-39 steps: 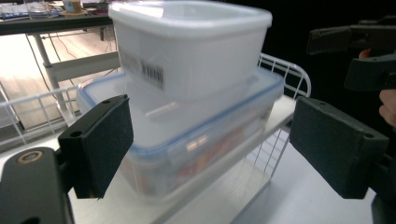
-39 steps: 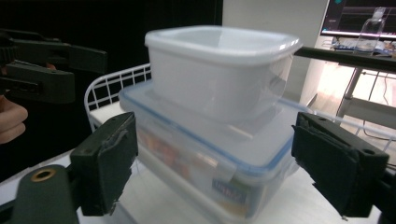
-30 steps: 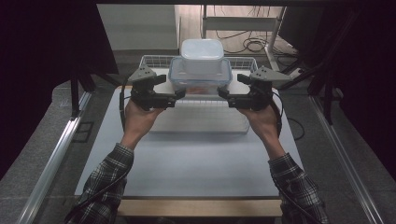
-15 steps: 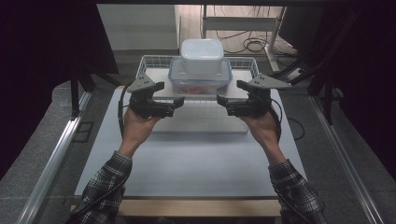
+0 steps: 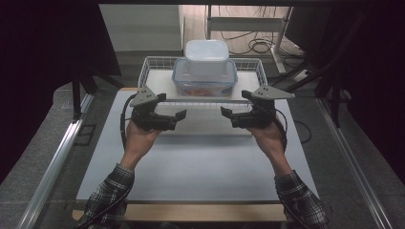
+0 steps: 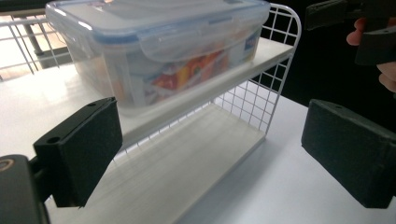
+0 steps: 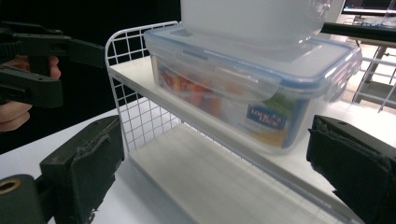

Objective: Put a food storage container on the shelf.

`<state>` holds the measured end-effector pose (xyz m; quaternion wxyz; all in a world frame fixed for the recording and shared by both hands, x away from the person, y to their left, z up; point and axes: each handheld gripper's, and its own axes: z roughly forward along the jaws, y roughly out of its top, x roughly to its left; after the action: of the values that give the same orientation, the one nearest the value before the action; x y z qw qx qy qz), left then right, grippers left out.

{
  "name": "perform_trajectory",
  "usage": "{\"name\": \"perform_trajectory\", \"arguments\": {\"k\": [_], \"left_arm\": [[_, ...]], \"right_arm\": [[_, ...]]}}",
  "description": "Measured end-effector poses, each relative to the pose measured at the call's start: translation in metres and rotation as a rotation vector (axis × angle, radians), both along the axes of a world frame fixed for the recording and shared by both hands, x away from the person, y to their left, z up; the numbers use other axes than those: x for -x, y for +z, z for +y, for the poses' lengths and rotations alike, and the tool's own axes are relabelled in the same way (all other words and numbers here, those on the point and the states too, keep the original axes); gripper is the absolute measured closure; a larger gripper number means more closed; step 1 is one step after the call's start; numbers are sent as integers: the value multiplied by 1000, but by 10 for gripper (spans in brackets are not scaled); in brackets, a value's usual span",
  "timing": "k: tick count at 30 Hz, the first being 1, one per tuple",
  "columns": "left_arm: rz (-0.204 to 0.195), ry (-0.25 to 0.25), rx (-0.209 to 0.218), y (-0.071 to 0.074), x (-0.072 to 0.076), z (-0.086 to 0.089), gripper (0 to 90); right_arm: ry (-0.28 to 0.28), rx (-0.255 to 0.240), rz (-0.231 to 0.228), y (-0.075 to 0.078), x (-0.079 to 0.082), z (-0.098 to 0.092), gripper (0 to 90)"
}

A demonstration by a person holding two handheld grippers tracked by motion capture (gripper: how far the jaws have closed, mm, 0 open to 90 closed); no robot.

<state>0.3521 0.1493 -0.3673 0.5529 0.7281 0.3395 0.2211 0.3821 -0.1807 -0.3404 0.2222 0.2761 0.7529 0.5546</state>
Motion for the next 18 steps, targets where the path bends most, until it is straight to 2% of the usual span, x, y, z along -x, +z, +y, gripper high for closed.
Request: {"name": "perform_trajectory", "arguments": {"k": [3,10,12,15,18], "left_arm": [[7,-3,14,-7,4,2,44],[41,15,6,-29,6,7,43],[67,13,-14,-35,5,8,43],[84,15,-26,-40,5,7,44],[93,16,-56,-46,7,5,43]], "right_arm": [[3,-3,7,-5,2,-2,38],[0,20,29,-20,5,-7,27],[-3,23,34,-25,6,-9,26],[-8,44,50,-31,5,-11,25],[-15,48,60,-36,5,-14,25]]}}
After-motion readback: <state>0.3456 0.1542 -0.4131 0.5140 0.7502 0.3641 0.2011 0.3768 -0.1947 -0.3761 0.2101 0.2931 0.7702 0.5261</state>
